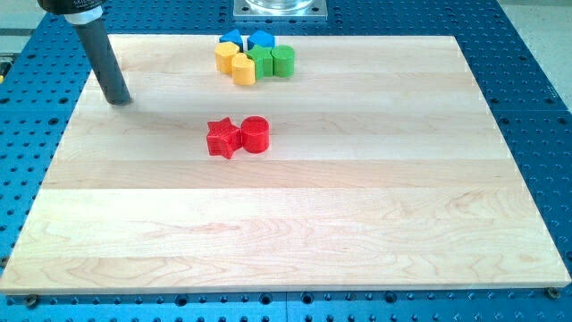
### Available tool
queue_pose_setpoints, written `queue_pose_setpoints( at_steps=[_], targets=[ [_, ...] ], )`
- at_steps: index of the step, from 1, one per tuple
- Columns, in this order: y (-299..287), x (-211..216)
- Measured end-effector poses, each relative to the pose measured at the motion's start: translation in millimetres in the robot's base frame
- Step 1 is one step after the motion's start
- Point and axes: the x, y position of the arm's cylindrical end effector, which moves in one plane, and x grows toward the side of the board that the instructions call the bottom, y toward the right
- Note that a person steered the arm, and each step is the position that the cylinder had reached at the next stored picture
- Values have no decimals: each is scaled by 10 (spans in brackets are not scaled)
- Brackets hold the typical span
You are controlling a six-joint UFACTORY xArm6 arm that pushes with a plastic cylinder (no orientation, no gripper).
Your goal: Touch the top side of the red blocks
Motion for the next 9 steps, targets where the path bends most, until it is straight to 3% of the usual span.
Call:
queue_pose_setpoints(
  at_steps=[5,7,9],
  targets=[
    [0,88],
    [102,464],
    [1027,527]
  ],
)
